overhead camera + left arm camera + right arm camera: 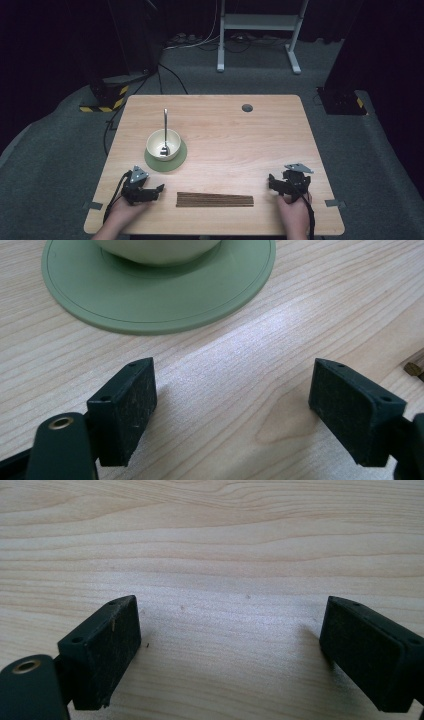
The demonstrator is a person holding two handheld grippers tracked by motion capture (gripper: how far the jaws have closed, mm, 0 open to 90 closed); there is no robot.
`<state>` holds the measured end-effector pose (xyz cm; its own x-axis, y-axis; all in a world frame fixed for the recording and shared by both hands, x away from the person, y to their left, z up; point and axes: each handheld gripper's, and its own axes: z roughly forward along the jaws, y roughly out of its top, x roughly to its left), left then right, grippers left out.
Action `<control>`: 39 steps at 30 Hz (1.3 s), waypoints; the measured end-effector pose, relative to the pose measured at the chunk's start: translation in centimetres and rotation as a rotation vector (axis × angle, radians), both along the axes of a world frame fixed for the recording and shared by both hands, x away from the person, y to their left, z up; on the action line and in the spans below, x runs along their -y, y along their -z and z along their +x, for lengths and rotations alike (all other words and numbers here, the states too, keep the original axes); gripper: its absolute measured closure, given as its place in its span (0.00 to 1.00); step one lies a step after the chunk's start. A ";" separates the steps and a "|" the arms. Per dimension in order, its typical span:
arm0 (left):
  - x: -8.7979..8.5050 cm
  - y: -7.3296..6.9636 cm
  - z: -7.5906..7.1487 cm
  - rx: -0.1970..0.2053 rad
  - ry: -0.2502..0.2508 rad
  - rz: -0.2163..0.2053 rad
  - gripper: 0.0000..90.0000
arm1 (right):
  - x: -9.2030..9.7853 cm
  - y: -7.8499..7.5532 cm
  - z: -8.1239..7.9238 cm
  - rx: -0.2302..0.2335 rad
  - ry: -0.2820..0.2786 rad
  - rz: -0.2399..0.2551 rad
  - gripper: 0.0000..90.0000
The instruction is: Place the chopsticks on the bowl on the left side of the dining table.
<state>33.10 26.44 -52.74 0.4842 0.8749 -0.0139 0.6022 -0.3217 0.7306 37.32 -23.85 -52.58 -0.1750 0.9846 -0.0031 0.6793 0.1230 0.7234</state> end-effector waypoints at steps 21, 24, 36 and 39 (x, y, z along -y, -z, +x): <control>-0.1 -0.1 0.0 -0.006 0.007 0.004 0.24 | -0.1 0.0 0.0 0.001 0.002 -0.003 0.11; -0.2 -0.2 0.1 -0.014 0.006 0.004 0.26 | -0.1 0.0 0.0 0.003 -0.001 -0.006 0.11; -0.3 -1.1 0.3 -0.025 0.055 -0.064 0.37 | -0.1 -0.2 -0.1 -0.021 -0.025 -0.010 0.11; 0.2 -1.2 0.2 -0.027 0.080 -0.072 0.39 | -0.2 0.0 -0.1 0.004 -0.016 -0.011 0.11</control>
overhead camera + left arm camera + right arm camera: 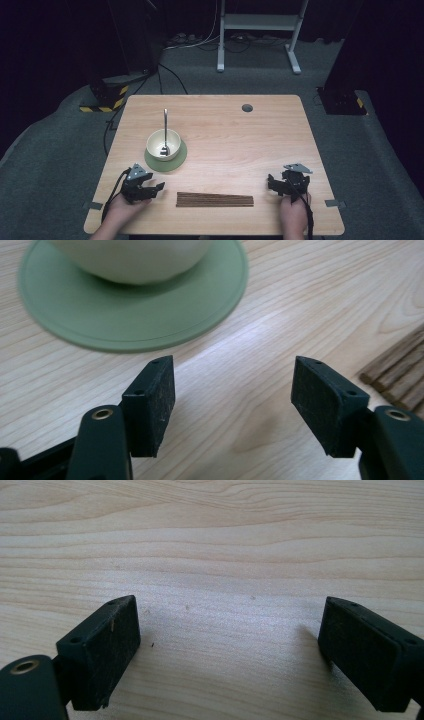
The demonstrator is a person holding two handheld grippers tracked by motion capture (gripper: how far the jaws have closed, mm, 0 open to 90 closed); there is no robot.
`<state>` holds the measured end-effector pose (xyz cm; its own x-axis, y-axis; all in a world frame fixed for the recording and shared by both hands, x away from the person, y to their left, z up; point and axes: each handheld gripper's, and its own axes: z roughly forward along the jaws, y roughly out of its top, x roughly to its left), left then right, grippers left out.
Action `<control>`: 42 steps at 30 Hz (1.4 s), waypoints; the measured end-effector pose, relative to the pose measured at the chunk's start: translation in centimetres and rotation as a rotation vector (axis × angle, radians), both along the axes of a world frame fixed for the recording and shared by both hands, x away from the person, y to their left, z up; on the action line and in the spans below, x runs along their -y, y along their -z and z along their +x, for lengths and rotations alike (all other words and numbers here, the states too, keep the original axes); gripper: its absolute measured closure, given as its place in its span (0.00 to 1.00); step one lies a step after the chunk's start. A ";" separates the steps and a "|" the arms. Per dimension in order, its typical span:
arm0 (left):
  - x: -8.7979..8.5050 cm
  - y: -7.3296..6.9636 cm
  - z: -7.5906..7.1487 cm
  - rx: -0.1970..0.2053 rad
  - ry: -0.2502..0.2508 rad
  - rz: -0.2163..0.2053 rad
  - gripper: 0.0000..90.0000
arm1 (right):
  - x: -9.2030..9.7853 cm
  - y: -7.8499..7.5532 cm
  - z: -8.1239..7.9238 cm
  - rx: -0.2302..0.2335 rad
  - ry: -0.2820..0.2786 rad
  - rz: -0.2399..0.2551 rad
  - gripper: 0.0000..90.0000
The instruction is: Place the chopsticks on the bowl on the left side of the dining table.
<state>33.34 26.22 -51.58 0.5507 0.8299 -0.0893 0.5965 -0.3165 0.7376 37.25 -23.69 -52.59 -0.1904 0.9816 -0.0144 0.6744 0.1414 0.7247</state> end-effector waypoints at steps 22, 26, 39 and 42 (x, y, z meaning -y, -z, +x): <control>4.9 -0.7 -0.3 0.026 0.174 -0.019 0.64 | -0.2 0.0 -0.1 0.000 -0.004 0.003 0.11; 5.4 -0.6 -0.5 0.022 0.190 -0.027 0.69 | -0.2 0.0 -0.1 0.001 -0.005 0.004 0.12; 6.4 -0.4 -0.9 0.012 0.240 -0.027 0.79 | -0.2 0.0 -0.1 0.001 -0.012 0.003 0.12; 6.5 -0.3 -0.9 0.011 0.247 -0.027 0.77 | -0.2 0.0 -0.1 0.002 -0.013 0.004 0.12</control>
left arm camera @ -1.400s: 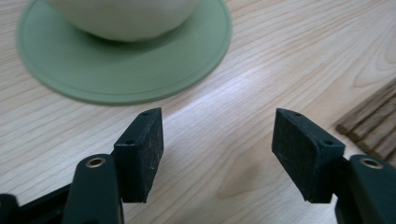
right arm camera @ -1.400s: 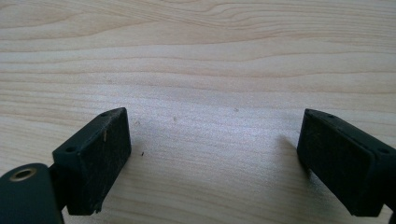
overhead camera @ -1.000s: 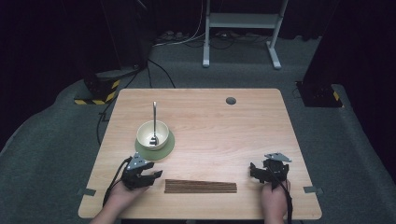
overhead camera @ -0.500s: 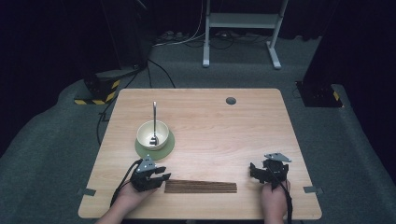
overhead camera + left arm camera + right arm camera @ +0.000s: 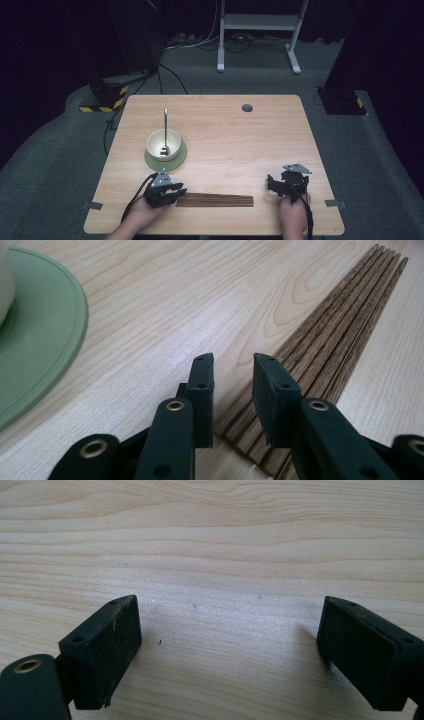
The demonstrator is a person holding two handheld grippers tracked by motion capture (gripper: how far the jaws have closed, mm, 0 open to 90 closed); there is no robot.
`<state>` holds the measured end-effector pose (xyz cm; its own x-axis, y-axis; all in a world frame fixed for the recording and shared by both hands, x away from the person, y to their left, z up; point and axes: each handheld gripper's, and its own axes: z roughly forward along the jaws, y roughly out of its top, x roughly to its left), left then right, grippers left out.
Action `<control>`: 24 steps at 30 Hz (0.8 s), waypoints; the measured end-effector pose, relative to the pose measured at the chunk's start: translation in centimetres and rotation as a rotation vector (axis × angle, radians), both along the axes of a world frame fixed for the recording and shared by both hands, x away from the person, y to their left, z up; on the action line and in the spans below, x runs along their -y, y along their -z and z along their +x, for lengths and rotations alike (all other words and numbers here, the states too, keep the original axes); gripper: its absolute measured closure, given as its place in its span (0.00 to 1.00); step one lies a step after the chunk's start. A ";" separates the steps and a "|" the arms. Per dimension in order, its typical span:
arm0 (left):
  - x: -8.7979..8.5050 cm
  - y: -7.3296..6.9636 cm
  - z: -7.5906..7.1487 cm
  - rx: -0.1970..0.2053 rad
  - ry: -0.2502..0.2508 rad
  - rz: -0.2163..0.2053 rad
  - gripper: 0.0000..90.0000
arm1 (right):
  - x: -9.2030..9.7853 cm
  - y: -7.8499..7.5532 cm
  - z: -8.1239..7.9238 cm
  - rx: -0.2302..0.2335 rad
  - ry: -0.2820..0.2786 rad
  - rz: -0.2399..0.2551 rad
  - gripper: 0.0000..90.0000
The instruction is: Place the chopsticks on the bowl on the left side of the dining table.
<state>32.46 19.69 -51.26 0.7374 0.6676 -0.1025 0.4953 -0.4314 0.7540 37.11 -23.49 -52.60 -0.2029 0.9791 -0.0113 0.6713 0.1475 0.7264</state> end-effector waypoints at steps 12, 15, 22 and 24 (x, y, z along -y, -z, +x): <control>0.1 0.4 0.4 -0.024 -0.020 0.015 0.73 | 0.0 0.0 0.0 0.001 -0.003 0.000 0.12; 0.0 0.4 0.6 -0.012 -0.035 0.031 0.73 | 0.0 0.0 0.0 0.001 -0.003 0.000 0.12; -0.6 0.4 0.8 -0.009 -0.080 0.000 0.75 | 0.0 0.0 0.0 0.001 -0.004 0.000 0.12; -0.5 0.4 0.7 -0.003 -0.071 0.005 0.75 | 0.0 0.0 0.0 0.001 -0.004 0.000 0.12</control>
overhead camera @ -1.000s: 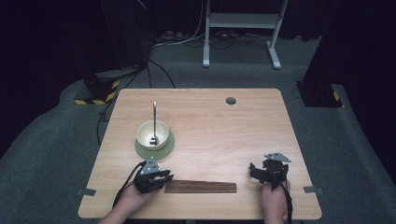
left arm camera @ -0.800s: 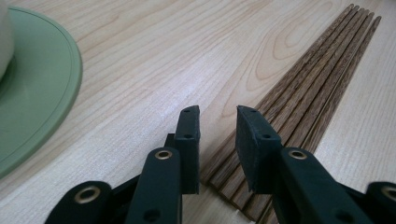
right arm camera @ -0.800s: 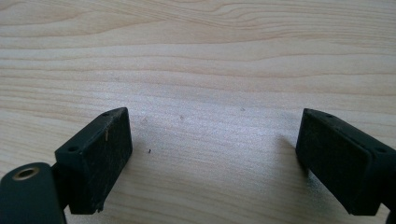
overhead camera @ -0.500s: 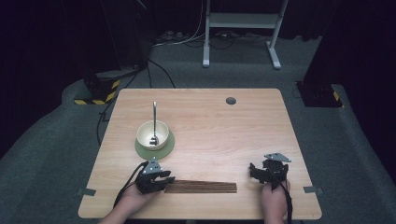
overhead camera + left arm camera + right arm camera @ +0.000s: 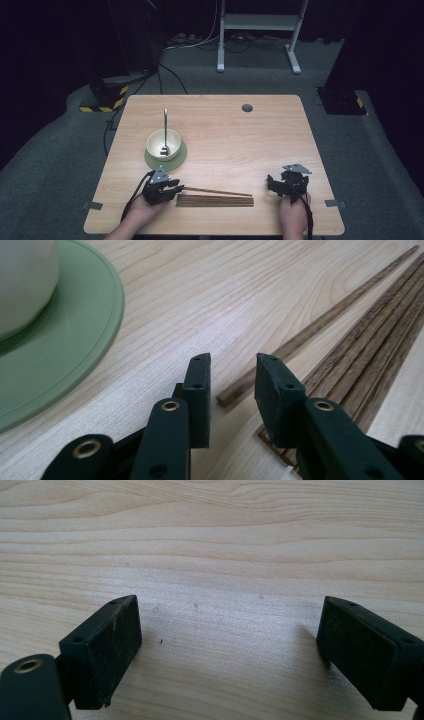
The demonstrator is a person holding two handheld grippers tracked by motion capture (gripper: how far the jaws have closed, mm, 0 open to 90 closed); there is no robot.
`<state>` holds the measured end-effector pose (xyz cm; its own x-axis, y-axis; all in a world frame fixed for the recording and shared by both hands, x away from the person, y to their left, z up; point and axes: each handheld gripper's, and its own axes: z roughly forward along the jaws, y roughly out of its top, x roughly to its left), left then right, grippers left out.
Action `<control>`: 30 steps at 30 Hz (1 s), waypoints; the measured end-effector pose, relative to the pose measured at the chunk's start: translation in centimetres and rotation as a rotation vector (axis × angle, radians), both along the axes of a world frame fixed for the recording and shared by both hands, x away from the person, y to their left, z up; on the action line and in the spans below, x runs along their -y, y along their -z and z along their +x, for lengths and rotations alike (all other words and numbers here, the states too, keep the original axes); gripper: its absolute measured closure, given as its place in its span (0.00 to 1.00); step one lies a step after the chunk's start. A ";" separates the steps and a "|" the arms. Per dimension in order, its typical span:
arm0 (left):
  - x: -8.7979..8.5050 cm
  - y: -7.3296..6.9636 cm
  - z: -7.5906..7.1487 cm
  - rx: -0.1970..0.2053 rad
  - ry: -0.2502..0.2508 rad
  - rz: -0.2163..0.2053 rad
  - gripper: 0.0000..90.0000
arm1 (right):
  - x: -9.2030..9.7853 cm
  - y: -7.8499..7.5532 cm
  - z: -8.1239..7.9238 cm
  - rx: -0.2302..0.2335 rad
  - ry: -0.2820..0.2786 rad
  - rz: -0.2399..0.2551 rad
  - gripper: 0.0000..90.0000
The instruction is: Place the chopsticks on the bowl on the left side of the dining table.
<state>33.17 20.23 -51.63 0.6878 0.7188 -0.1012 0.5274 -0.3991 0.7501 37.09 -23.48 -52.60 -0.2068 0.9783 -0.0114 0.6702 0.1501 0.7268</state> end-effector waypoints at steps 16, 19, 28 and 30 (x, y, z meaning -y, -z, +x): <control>0.9 0.7 0.6 0.022 0.072 0.032 0.78 | 0.0 0.0 0.0 -0.001 -0.004 -0.001 0.12; 0.9 0.6 0.5 0.018 0.069 0.021 0.81 | 0.1 -0.2 -0.1 -0.026 -0.014 -0.002 0.12; 0.7 0.6 0.5 0.023 0.073 0.024 0.85 | 0.1 -0.2 -0.1 -0.026 -0.015 -0.002 0.12; 0.6 0.6 0.6 0.022 0.072 0.022 0.86 | 0.0 -0.2 -0.1 -0.026 -0.015 -0.002 0.12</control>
